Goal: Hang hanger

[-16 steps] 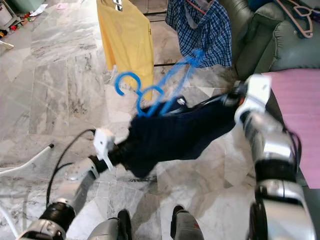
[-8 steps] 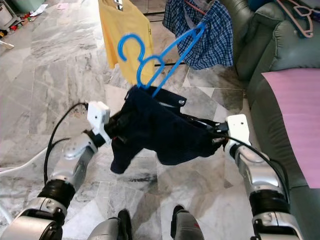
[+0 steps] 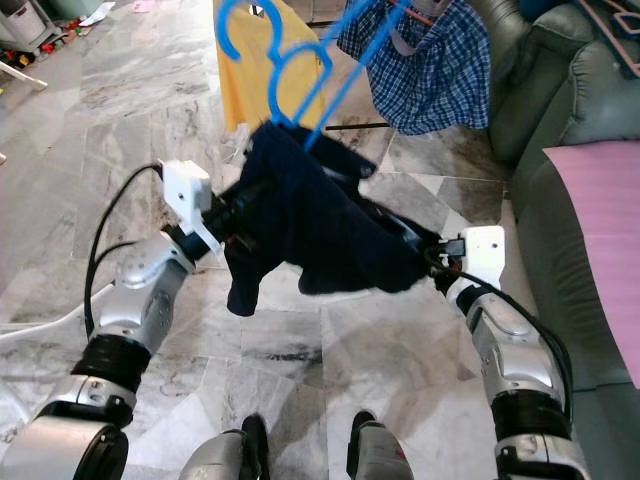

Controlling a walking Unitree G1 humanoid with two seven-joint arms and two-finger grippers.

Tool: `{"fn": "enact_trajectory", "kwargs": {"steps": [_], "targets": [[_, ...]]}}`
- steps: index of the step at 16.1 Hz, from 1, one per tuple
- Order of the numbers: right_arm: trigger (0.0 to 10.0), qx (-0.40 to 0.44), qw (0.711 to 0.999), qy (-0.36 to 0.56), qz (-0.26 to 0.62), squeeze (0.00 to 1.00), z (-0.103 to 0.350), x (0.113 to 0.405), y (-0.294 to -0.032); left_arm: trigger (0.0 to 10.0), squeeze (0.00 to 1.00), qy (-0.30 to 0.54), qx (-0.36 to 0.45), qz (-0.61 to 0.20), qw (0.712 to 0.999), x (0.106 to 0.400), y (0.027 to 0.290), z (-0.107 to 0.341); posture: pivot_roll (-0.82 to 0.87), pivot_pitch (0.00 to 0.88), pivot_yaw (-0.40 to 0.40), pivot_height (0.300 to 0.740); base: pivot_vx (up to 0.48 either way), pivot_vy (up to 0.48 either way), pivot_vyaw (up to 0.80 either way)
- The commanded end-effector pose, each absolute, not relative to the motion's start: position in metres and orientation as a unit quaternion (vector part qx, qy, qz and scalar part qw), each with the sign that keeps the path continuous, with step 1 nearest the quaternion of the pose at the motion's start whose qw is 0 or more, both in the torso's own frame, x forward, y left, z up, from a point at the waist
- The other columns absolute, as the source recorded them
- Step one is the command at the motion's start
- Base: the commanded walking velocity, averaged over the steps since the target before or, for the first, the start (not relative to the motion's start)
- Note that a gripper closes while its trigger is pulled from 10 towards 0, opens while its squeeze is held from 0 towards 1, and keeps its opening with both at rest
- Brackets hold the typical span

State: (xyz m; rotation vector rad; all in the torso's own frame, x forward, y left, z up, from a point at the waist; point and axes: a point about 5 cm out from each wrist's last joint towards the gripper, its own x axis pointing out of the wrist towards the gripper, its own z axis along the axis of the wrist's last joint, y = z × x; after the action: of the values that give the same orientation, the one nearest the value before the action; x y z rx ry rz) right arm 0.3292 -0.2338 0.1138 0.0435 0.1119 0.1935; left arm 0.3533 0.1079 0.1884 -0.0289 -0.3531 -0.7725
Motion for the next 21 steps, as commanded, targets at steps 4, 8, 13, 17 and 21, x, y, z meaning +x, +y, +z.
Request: {"fn": "enact_trajectory", "kwargs": {"steps": [4,8,13,17,21], "targets": [[10.0,0.024,0.989,0.031,0.141,1.0,0.117,0.322,-0.231,0.0,0.0,-0.204,-0.011,-0.363,0.909,0.357,0.119,0.209,-0.1,0.268,0.109,0.74,0.0,0.0,0.0],[10.0,0.02,0.985,0.031,0.169,1.0,0.119,0.319,-0.232,0.0,0.0,-0.219,-0.009,-0.367,0.904,0.357,0.118,0.218,-0.1,0.266,0.108,0.74,0.0,0.0,0.0],[10.0,0.059,0.976,0.035,0.204,1.0,0.12,0.316,-0.234,0.0,0.0,-0.226,-0.003,-0.374,0.899,0.357,0.119,0.224,-0.09,0.264,0.108,0.74,0.0,0.0,0.0],[10.0,0.111,0.981,0.041,0.152,1.0,0.116,0.321,-0.246,0.0,0.0,-0.23,-0.009,-0.392,0.891,0.351,0.113,0.223,-0.09,0.26,0.105,0.74,0.0,0.0,0.0],[10.0,0.151,0.977,0.061,0.137,1.0,0.103,0.323,-0.239,0.0,0.0,-0.232,-0.013,-0.411,0.881,0.344,0.107,0.226,-0.09,0.262,0.108,0.74,0.0,0.0,0.0]]}}
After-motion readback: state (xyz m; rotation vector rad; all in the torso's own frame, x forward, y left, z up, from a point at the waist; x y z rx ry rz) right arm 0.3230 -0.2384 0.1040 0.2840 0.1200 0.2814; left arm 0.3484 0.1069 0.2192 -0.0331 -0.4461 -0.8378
